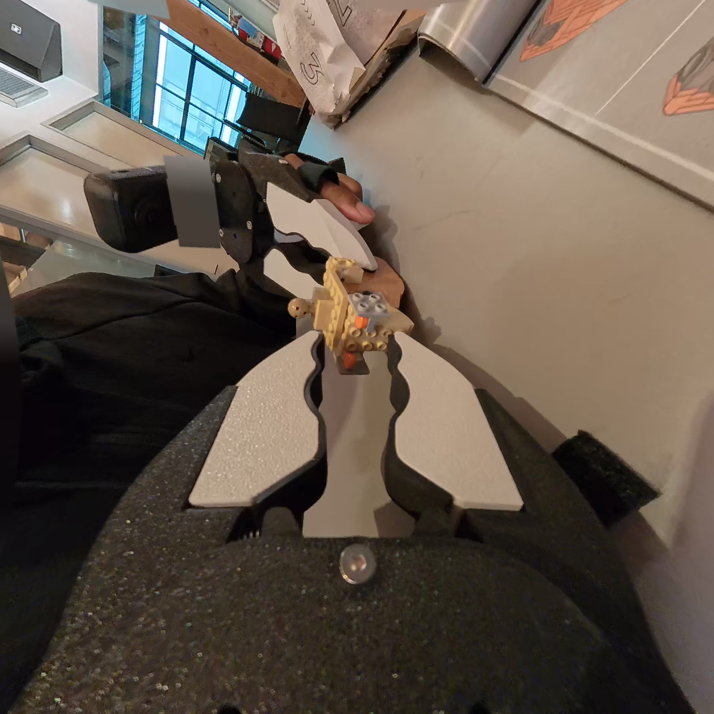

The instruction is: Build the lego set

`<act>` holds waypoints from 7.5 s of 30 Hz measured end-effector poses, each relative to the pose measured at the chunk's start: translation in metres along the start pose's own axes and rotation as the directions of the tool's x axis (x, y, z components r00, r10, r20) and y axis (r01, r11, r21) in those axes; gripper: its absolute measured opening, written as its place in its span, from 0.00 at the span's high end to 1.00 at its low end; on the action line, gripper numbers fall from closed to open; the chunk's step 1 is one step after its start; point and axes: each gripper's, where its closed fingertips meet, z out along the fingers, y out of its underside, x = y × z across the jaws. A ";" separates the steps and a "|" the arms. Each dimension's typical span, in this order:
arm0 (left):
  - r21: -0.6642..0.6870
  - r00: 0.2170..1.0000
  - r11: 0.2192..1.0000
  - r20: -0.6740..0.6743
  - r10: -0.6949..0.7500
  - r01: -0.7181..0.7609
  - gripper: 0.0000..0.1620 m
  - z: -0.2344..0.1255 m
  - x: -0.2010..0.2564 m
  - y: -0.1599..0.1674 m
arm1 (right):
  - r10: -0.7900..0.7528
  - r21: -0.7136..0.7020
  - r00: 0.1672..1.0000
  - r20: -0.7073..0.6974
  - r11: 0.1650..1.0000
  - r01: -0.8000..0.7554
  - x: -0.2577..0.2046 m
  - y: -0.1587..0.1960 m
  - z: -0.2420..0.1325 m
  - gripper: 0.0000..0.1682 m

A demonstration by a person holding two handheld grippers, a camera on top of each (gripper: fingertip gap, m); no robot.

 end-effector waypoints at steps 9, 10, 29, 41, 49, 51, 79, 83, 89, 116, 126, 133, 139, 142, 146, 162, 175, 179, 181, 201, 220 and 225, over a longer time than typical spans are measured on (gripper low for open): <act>0.002 0.998 0.998 0.040 0.055 -0.055 0.89 0.001 0.001 -0.001 | -0.032 0.047 0.994 -0.101 0.998 0.037 0.004 -0.003 0.001 0.79; 0.002 0.997 0.998 0.044 0.058 -0.058 0.89 0.001 0.001 -0.001 | -0.041 0.041 0.993 -0.110 0.998 0.046 0.003 -0.001 0.002 0.78; 0.008 0.997 0.998 0.038 0.060 -0.060 0.89 0.001 0.001 -0.002 | -0.061 0.063 0.986 -0.153 0.995 0.072 0.006 -0.002 0.003 0.80; 0.012 0.997 0.998 0.039 0.064 -0.065 0.89 0.001 0.001 -0.003 | -0.092 0.064 0.979 -0.180 0.992 0.105 0.005 -0.001 0.003 0.84; 0.011 0.997 0.998 0.036 0.062 -0.063 0.89 0.000 0.001 -0.002 | -0.092 0.078 0.979 -0.181 0.991 0.107 0.005 -0.001 0.002 0.86; 0.012 0.998 0.998 0.032 0.060 -0.060 0.89 0.000 0.002 -0.002 | -0.093 0.078 0.980 -0.179 0.991 0.108 0.004 -0.001 0.002 0.86; -0.009 0.998 0.998 -0.003 0.056 -0.056 0.82 -0.003 0.006 0.004 | -0.140 0.079 0.969 -0.205 0.984 0.159 0.001 0.001 0.002 0.83; 0.022 0.992 0.993 -0.058 -0.114 0.116 0.73 -0.017 0.004 0.006 | -0.179 0.087 0.956 -0.233 0.975 0.203 -0.001 0.000 0.001 0.83; 0.104 0.815 0.824 -0.262 -0.517 0.557 0.70 -0.022 0.006 -0.022 | -0.270 0.048 0.924 -0.269 0.955 0.293 -0.004 0.004 0.004 0.83; -0.130 0.707 0.784 -0.361 -0.608 0.608 0.67 0.002 0.018 -0.019 | -0.431 -0.058 0.841 -0.327 0.897 0.437 -0.007 0.015 0.013 0.83; -0.072 0.740 0.821 -0.395 -0.545 0.566 0.83 -0.002 0.023 -0.031 | -0.390 -0.031 0.869 -0.305 0.916 0.400 -0.007 0.014 0.012 0.86; -0.082 0.735 0.821 -0.400 -0.547 0.566 0.78 -0.003 0.026 -0.027 | -0.386 -0.077 0.870 -0.308 0.921 0.382 -0.003 0.018 0.014 0.87; -0.020 0.794 0.859 -0.371 -0.482 0.512 0.68 -0.012 0.024 -0.026 | -0.363 -0.097 0.885 -0.292 0.932 0.350 -0.001 0.018 0.017 0.89; 0.021 0.868 0.904 -0.292 -0.403 0.427 0.66 -0.019 0.022 -0.021 | -0.357 -0.102 0.891 -0.280 0.934 0.342 -0.002 0.020 0.016 0.84; 0.022 0.955 0.962 -0.128 -0.266 0.271 0.64 -0.024 0.020 -0.011 | -0.385 -0.103 0.882 -0.273 0.923 0.371 -0.004 0.023 0.008 0.82; 0.265 0.967 0.949 0.137 -0.213 0.172 0.68 -0.045 -0.016 -0.032 | -0.618 -0.078 0.494 -0.611 0.668 0.740 -0.016 -0.029 -0.079 0.86; 0.409 0.940 0.872 0.084 -0.329 0.269 0.73 -0.042 -0.082 -0.046 | -0.736 -0.396 0.094 -0.671 0.463 0.793 0.019 -0.156 -0.200 0.83; 0.368 0.947 0.897 0.109 -0.304 0.245 0.73 -0.032 -0.089 -0.037 | -0.881 -0.612 0.160 -0.445 0.429 0.665 0.079 -0.168 -0.175 0.83; 0.367 0.945 0.896 0.111 -0.309 0.250 0.73 -0.029 -0.090 -0.033 | -0.895 -0.680 0.197 -0.400 0.434 0.591 0.111 -0.179 -0.168 0.84; 0.314 0.947 0.922 0.148 -0.284 0.227 0.73 -0.029 -0.084 -0.017 | -0.826 -0.724 0.432 -0.362 0.541 0.428 0.191 -0.184 -0.147 0.84; 0.325 0.943 0.918 0.161 -0.292 0.228 0.74 -0.029 -0.087 -0.017 | -0.881 -0.848 0.444 -0.165 0.357 0.392 0.161 -0.127 -0.149 0.84; 0.320 0.943 0.922 0.177 -0.283 0.216 0.74 -0.028 -0.087 -0.018 | -0.885 -0.853 0.428 -0.181 0.358 0.379 0.160 -0.125 -0.150 0.84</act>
